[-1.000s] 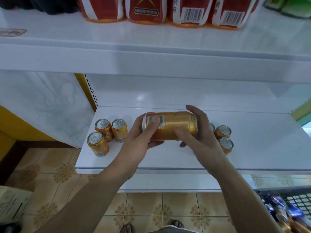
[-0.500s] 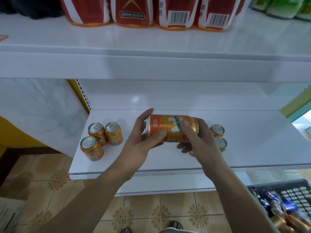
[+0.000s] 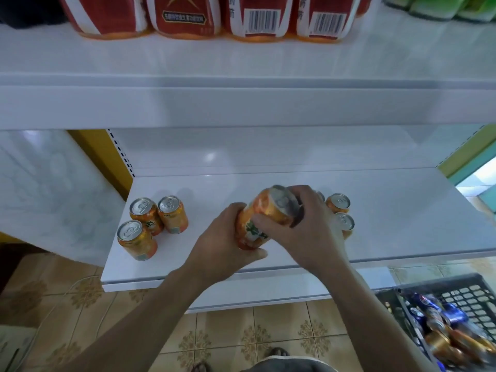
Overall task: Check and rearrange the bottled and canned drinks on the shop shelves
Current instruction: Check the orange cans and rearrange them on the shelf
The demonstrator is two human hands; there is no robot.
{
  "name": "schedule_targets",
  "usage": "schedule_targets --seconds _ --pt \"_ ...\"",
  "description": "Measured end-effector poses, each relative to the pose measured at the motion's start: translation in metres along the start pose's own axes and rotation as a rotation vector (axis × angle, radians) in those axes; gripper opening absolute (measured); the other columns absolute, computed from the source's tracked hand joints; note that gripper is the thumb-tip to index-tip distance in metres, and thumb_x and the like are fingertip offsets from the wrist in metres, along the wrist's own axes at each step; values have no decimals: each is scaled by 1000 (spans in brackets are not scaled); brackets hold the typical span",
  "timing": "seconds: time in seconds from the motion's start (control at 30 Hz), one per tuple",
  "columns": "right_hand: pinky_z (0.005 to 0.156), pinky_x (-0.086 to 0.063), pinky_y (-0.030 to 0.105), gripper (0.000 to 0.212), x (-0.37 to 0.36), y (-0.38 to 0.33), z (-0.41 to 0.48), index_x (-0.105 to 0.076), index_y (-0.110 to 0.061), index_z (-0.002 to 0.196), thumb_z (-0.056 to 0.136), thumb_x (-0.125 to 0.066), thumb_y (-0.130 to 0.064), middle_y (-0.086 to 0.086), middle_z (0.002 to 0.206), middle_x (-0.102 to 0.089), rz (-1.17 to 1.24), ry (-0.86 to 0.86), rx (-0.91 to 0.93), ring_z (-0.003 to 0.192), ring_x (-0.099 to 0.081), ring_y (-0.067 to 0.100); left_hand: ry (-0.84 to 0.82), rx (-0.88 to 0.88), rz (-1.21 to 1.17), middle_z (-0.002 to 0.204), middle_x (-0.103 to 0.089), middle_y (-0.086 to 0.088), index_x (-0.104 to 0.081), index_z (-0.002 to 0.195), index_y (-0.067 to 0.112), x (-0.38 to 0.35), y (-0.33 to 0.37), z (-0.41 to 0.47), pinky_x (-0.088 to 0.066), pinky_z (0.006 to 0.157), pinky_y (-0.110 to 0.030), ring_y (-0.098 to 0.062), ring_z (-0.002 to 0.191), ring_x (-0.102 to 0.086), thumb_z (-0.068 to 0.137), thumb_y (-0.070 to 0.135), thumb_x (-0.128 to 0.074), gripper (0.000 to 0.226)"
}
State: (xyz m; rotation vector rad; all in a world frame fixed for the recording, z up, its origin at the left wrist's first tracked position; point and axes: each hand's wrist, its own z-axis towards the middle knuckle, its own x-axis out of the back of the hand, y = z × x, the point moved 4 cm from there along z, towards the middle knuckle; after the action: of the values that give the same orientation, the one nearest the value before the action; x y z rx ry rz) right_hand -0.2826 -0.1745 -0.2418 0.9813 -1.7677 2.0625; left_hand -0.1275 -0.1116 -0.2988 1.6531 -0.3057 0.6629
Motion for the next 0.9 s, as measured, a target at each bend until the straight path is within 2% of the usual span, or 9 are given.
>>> schedule_targets --seconds 0.1,0.17,0.23,0.43,0.73,0.9 --pt "79 -47 29 61 -10 9 3 -49 -36 120 73 -76 -63 -20 107 -52 -212 -74 19 94 -54 5 -99 25 112 130 -56 9 -45 135 30 -18 -12 8 -51 94 -32 -13 115 -57 73 39 -86 75" --pt "80 -39 30 63 -20 19 16 -48 -31 126 76 -74 -59 -15 112 -53 -390 -163 28 96 -51 9 -139 57 176 146 -44 8 -36 148 28 -24 -21 12 -47 101 -32 -14 127 -49 78 43 -82 85" --pt "79 -35 32 64 -32 33 33 -47 -25 131 80 -72 -54 -7 120 -57 -539 -239 50 102 -57 18 -148 114 217 152 -38 7 -29 153 27 -28 -28 15 -47 100 -33 -13 128 -48 82 48 -76 87" --pt "76 -40 35 60 -58 70 95 -42 -13 132 88 -67 -46 6 121 -60 -783 -308 45 109 -62 29 -172 233 168 139 -52 11 -42 145 32 -37 -41 22 -49 94 -29 -7 109 -56 91 52 -64 62" --pt "76 -42 35 51 -77 114 132 -43 -9 134 92 -62 -30 10 119 -64 -903 -381 -16 110 -63 31 -111 364 220 129 -59 13 -49 138 31 -35 -58 39 -47 91 -29 -10 105 -60 93 50 -60 50" --pt "82 -45 38 51 -78 94 136 -42 -10 137 95 -61 -32 11 127 -54 -905 -390 -3 113 -61 32 -96 408 216 131 -59 12 -49 139 29 -26 -72 31 -44 81 -25 -8 97 -61 95 49 -58 49"
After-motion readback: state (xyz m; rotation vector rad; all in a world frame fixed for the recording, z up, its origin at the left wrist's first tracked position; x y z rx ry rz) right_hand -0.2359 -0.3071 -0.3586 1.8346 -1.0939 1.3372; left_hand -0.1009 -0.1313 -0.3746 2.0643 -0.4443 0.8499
